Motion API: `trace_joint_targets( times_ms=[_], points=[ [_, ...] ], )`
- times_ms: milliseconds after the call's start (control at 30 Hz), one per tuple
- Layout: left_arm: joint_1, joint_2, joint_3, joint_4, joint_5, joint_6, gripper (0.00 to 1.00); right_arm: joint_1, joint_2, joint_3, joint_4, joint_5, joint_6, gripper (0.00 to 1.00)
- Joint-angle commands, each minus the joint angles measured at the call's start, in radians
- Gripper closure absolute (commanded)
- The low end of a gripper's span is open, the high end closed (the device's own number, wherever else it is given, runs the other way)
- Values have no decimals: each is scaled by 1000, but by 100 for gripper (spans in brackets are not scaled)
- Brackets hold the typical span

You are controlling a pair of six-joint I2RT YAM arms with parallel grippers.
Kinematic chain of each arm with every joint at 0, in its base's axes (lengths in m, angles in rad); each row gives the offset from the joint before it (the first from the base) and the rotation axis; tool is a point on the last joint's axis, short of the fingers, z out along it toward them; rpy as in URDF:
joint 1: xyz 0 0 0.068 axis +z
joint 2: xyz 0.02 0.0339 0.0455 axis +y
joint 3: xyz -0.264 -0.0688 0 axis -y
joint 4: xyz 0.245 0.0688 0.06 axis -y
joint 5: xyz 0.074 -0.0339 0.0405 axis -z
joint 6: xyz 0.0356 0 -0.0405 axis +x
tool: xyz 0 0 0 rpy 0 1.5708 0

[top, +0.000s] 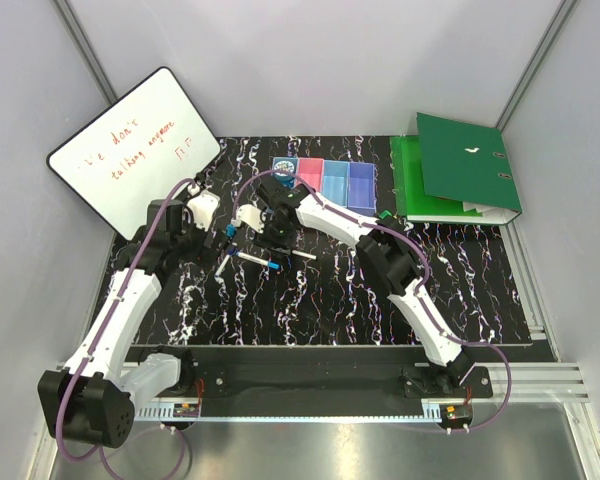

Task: Sort the stationery into containers
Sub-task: Pick up the pen from the center of the board.

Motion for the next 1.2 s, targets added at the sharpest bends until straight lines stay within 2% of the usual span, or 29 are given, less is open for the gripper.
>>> trace_joint_targets(
  times_ms=[0, 67, 100, 133, 200, 233, 367, 700, 1000, 1167],
  points=[
    [5, -4, 16, 25, 25, 6, 1, -1, -23, -22, 5, 20, -11, 45],
    [5, -4, 13, 25, 25, 6, 1, -2, -23, -24, 8, 31, -13, 48],
    [5, -8, 13, 25, 23, 6, 1, -4, -23, -27, 11, 36, -13, 53],
    [5, -8, 10, 25, 23, 6, 1, -6, -23, -28, 11, 42, -13, 63],
    [5, -8, 8, 25, 23, 6, 1, -6, -26, -33, 14, 48, -13, 77],
    [5, -8, 8, 25, 23, 6, 1, -6, -27, -35, 17, 54, -13, 88],
    [5, -8, 10, 28, 26, 6, 1, -4, -34, -42, 25, 66, -10, 99],
    [5, -17, 10, 30, 28, 1, 1, -6, -84, -12, 52, 138, 36, 100],
    [5, -22, 27, 19, 31, 3, 1, -7, -212, 11, 102, 230, 196, 100],
    [5, -13, 46, 11, 31, 7, 1, -22, -193, 181, 60, 333, 335, 100]
  ],
)
